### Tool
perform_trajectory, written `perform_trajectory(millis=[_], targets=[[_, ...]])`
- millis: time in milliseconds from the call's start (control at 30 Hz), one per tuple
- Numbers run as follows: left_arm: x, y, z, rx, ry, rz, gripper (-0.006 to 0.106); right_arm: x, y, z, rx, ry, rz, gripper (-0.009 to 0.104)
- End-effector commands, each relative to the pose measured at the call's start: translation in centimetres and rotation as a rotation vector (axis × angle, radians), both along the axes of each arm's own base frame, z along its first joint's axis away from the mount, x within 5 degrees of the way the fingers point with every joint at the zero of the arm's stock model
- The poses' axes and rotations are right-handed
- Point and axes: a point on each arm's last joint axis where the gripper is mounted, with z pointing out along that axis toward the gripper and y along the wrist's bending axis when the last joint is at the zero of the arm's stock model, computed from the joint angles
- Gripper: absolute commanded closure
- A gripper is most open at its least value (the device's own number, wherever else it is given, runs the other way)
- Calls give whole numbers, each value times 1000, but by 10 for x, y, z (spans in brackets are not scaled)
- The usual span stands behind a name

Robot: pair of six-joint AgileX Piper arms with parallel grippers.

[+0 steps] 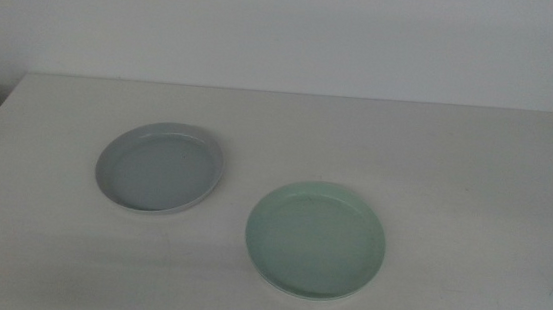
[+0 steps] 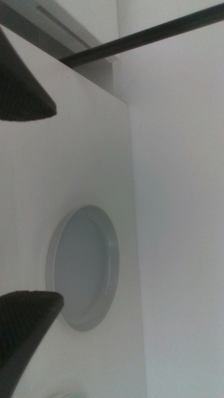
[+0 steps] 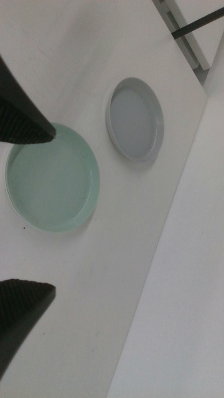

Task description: Stack the three bowls on top of each other.

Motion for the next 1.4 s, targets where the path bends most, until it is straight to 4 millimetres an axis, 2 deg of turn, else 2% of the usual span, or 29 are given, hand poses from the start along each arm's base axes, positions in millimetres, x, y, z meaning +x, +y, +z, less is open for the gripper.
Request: perform_trajectory(millis=[0, 167, 300, 367, 600, 667, 767, 867, 967, 1167, 1367], targets=[[-1, 0, 9, 4, -90, -4, -5, 1, -1, 13, 37, -84, -17, 40], [1, 0, 12, 49, -77, -2, -5, 1, -1, 13, 37, -84, -17, 40], [12, -1, 48, -12, -49, -2, -5, 1, -1, 13, 37, -84, -17, 40], [28, -1, 77, -10, 4, 2, -5, 1, -1, 13, 37, -84, -17, 40], [104, -3, 161, -45, 293, 29, -5, 1, -1, 13, 37, -84, -17, 40], [127, -4, 180, -57, 354, 32, -5, 2, -1, 13, 34, -85, -17, 40], [158, -6, 194, -76, 451, 33, -5, 2, -1, 13, 33, -84, -17, 40], [180, -8, 201, -96, 532, 30, -5, 2, -1, 13, 33, -84, -17, 40], [203, -10, 203, -116, 537, 23, -5, 2, -1, 13, 33, -84, -17, 40], [240, -12, 178, -176, 558, 48, -5, 2, -1, 13, 33, -84, -17, 40], [272, -12, 162, -138, 663, 46, -5, 2, -1, 13, 33, -84, -17, 40]])
